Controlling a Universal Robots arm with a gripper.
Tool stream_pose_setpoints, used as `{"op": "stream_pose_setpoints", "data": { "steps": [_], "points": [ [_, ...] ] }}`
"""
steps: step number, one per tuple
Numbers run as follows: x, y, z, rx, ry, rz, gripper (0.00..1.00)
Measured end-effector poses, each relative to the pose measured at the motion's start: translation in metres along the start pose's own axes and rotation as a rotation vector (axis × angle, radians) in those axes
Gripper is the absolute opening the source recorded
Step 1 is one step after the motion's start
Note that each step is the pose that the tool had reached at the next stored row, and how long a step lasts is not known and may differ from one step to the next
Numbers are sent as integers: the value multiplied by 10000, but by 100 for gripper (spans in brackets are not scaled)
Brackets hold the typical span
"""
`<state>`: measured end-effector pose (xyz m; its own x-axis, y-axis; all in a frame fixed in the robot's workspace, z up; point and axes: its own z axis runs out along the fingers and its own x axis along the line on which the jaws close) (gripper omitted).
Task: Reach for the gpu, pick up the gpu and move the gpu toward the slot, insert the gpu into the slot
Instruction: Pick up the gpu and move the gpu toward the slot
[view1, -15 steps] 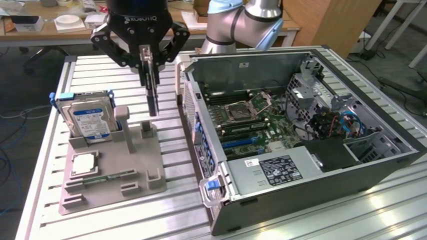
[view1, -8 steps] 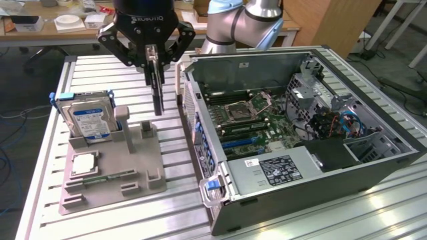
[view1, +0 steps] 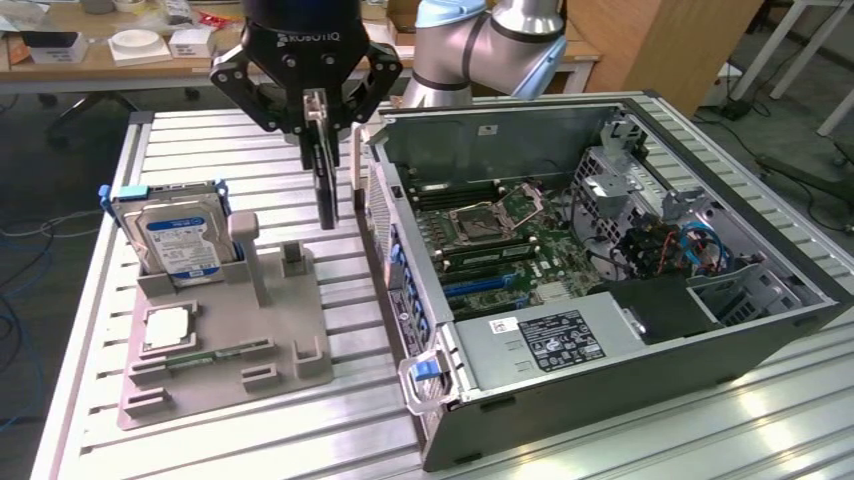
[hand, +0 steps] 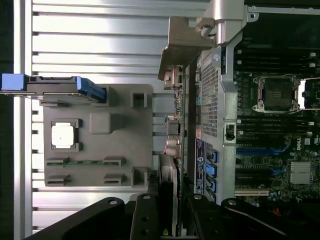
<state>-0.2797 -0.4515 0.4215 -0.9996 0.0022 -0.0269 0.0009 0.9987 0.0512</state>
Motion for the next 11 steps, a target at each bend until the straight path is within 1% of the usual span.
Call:
{"op": "stream_pose_setpoints", "data": {
  "steps": [8, 9, 10, 11],
  "points": [
    [-63, 0, 1, 1, 1, -6, 27],
    [-69, 0, 1, 14, 1, -6, 27],
    [-74, 1, 2, 56, 0, -6, 27],
    [-78, 1, 2, 116, 1, -9, 27]
  ]
}}
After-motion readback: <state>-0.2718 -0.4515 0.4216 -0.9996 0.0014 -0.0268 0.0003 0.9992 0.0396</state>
